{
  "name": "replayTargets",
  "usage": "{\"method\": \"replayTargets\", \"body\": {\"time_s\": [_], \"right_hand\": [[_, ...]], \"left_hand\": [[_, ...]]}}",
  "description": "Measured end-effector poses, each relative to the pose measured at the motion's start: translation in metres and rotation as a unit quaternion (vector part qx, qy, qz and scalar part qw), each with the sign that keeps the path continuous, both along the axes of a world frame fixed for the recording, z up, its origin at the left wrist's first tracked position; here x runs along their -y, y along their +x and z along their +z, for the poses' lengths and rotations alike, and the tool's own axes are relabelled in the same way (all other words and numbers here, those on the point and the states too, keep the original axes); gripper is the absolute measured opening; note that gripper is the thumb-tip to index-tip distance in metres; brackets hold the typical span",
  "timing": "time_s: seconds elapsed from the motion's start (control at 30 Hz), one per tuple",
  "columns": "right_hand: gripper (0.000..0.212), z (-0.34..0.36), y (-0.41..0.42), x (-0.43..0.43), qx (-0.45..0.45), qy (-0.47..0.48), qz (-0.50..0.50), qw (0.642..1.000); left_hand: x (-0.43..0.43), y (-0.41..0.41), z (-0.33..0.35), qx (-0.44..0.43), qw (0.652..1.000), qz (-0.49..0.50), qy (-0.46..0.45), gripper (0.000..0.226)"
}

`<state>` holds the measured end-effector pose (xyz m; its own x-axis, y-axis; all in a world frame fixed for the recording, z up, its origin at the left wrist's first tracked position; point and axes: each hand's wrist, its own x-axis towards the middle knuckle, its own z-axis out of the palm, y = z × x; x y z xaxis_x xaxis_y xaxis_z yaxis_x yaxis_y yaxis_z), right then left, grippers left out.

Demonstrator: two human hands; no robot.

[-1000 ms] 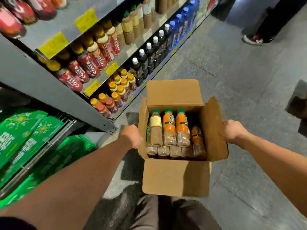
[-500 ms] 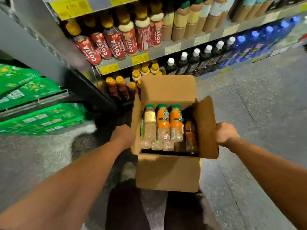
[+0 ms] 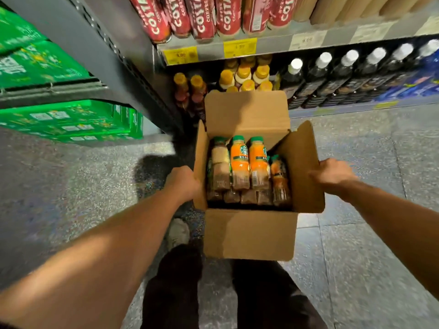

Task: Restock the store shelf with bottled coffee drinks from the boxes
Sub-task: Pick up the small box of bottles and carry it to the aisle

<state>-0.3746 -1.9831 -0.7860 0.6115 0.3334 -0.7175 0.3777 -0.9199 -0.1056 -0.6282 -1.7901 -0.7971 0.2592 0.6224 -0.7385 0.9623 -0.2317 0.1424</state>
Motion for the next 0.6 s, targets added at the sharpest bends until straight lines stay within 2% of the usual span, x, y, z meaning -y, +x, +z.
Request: {"method": "replayTargets", "body": {"time_s": [0.2, 0.47, 0.6], "right_hand": [[0.019, -0.017, 0.000, -0.016, -0.017, 0.014, -0.011, 1.000], [0.020, -0.044, 0.001, -0.031, -0.007, 0.003, -0.033, 0.999], [0.016, -0.044, 0.003, -0.035, 0.015, -0.023, 0.000, 1.000]], "left_hand": [[-0.010, -0.004, -0.017, -0.010, 1.000, -0.026, 0.001, 0.035], [-0.020, -0.002, -0.040, -0.022, 0.999, -0.022, -0.004, 0.027], [-0.022, 0.001, -0.039, -0.014, 1.000, -0.021, -0.010, 0.028]]}}
